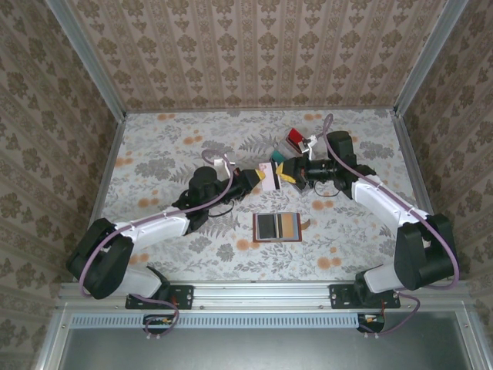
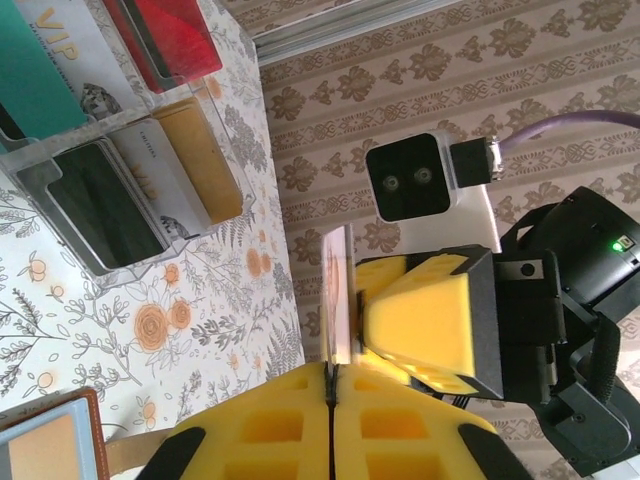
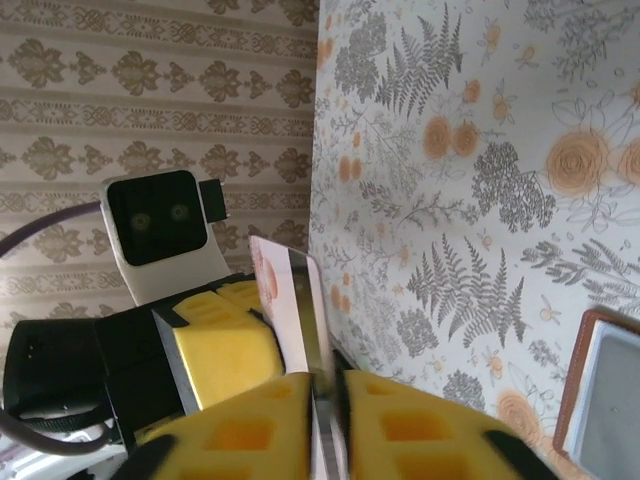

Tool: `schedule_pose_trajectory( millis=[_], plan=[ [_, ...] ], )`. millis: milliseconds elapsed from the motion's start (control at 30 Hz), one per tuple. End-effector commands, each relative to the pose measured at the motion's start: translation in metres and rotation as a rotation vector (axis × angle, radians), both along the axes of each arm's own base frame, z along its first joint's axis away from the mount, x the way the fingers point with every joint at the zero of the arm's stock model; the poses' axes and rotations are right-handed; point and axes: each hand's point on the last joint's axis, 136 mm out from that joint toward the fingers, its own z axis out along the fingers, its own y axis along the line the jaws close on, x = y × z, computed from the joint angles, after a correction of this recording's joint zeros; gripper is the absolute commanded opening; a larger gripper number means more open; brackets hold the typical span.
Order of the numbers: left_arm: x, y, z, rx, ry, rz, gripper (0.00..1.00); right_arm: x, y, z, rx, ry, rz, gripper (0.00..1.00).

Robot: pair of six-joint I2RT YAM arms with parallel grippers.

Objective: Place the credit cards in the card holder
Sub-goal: Flip over the card slot in the card holder.

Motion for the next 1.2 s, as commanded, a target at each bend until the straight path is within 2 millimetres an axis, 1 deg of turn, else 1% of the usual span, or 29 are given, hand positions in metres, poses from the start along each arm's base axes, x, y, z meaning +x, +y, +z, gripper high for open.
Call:
schedule_pose_trajectory(
  millis=[0,67,167,267,367,400,467,500,533,633,667,733,800,833,867,967,1067,1167],
  plan=[
    [-0.002,0.002,0.007,-0.026,-0.016,0.005,0.06,-0.007,0.001,0.011,0.026,-0.03,0.022,0.25],
    [-0.001,0.0,0.008,-0.035,-0.016,-0.001,0.06,-0.007,0.002,0.012,0.033,-0.032,0.026,0.28],
    [-0.001,-0.003,0.01,-0.052,-0.015,-0.012,0.06,-0.007,0.003,0.013,0.043,-0.032,0.037,0.28],
    [0.0,-0.004,0.013,-0.079,-0.012,-0.011,0.06,-0.005,0.004,0.008,0.037,-0.016,0.036,0.35],
    [0.0,-0.005,0.017,-0.102,-0.01,-0.013,0.05,-0.003,0.004,0.002,0.03,-0.001,0.027,0.35],
    [0.0,-0.005,0.018,-0.109,-0.008,-0.015,0.05,-0.003,0.004,0.001,0.034,0.006,0.024,0.35],
    [0.001,-0.005,0.018,-0.114,-0.002,-0.013,0.05,-0.002,0.005,0.003,0.042,0.002,0.022,0.24],
    [0.001,-0.005,0.017,-0.112,0.007,-0.008,0.06,-0.001,0.004,0.005,0.043,-0.001,0.018,0.21],
    [0.002,-0.004,0.014,-0.108,0.018,-0.001,0.09,-0.001,0.004,0.006,0.042,-0.003,0.015,0.18],
    [0.003,-0.001,0.006,-0.098,0.066,0.025,0.25,-0.001,0.002,0.008,0.033,0.01,-0.006,0.13],
    [0.004,0.0,0.001,-0.093,0.092,0.035,0.35,0.0,0.0,0.006,0.023,0.028,-0.025,0.11],
    [0.004,0.0,0.0,-0.091,0.105,0.037,0.37,0.001,-0.003,0.001,0.016,0.074,-0.072,0.08],
    [0.004,0.001,-0.002,-0.087,0.123,0.042,0.47,0.004,-0.007,-0.008,0.026,0.149,-0.132,0.08],
    [0.004,0.002,-0.004,-0.08,0.129,0.046,0.48,0.006,-0.008,-0.011,0.033,0.184,-0.159,0.06],
    [0.004,0.003,-0.008,-0.067,0.139,0.052,0.48,0.003,-0.01,-0.003,0.053,0.193,-0.182,0.03],
    [0.003,0.009,-0.024,-0.006,0.177,0.08,0.56,0.004,-0.015,-0.01,0.075,0.298,-0.266,0.0],
    [0.002,0.018,-0.041,0.055,0.212,0.114,0.58,0.001,-0.024,-0.014,0.056,0.35,-0.356,0.02],
    [-0.002,0.026,-0.053,0.108,0.234,0.133,0.59,-0.005,-0.041,-0.021,0.005,0.396,-0.473,0.02]
  ],
)
